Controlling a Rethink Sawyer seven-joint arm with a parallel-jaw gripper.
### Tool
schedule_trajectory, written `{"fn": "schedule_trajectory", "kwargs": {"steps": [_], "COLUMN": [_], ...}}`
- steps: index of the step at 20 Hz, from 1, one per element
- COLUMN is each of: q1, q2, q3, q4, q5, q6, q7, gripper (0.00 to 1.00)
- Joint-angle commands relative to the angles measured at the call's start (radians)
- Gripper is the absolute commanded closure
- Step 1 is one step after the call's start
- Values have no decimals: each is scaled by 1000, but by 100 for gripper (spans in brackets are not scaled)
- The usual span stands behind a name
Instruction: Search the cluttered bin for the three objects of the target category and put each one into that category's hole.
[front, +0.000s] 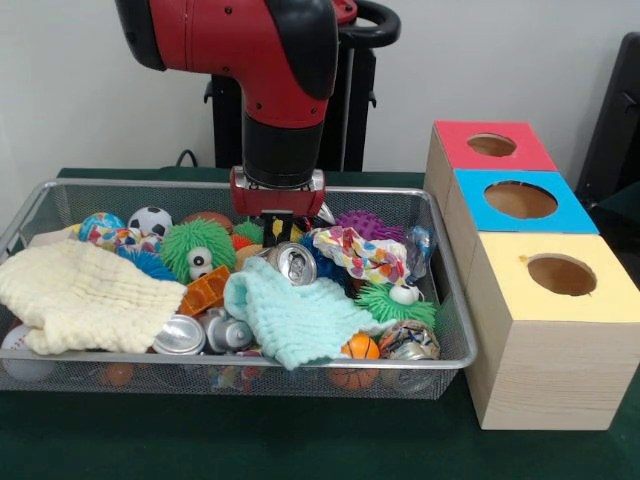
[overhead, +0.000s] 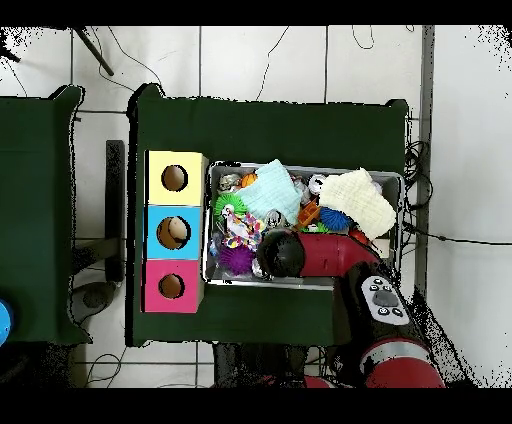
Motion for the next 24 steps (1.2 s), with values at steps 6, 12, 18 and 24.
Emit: {"fn": "schedule_trajectory", "kwargs": {"steps": [6, 12, 18, 24], "q1": [-41, -22, -21, -24], "q2": [-3, -15, -20, -7], "q3": [92, 37, 11, -9], "q4": [-54, 7, 92, 119], "q5": [2, -1, -19, -20], "q6": [-23, -77, -164, -208], "q7": [60, 130, 167, 165], "gripper": [100, 100, 100, 100]}}
